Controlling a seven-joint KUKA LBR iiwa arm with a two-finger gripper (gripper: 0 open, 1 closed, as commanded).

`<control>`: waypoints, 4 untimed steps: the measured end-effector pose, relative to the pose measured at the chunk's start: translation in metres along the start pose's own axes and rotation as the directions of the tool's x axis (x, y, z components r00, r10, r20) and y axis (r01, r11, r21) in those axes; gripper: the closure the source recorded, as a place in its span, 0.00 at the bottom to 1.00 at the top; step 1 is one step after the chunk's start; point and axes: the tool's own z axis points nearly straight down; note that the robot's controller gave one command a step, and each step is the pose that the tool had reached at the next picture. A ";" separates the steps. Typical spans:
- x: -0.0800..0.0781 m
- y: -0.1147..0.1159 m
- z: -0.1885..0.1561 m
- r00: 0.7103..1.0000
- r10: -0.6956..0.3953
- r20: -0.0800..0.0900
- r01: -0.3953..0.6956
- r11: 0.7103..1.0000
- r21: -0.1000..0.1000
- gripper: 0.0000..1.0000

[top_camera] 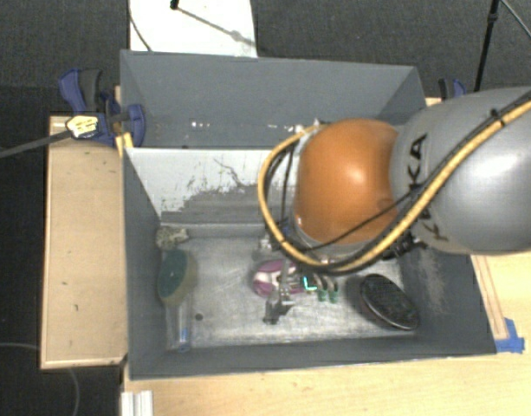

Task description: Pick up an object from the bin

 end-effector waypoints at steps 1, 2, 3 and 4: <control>-0.037 -0.044 0.073 0.984 0.179 0.003 -0.179 0.984 0.001 0.00; -0.067 -0.074 0.125 0.987 -0.159 0.009 0.159 0.987 0.001 0.00; -0.068 -0.073 0.123 0.988 -0.154 0.013 0.154 0.988 0.000 1.00; -0.071 -0.082 -0.016 0.785 -0.619 0.010 0.619 0.785 0.007 1.00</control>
Offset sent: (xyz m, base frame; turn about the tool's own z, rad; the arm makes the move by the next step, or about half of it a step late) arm 0.0372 -0.0425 -0.0711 0.1798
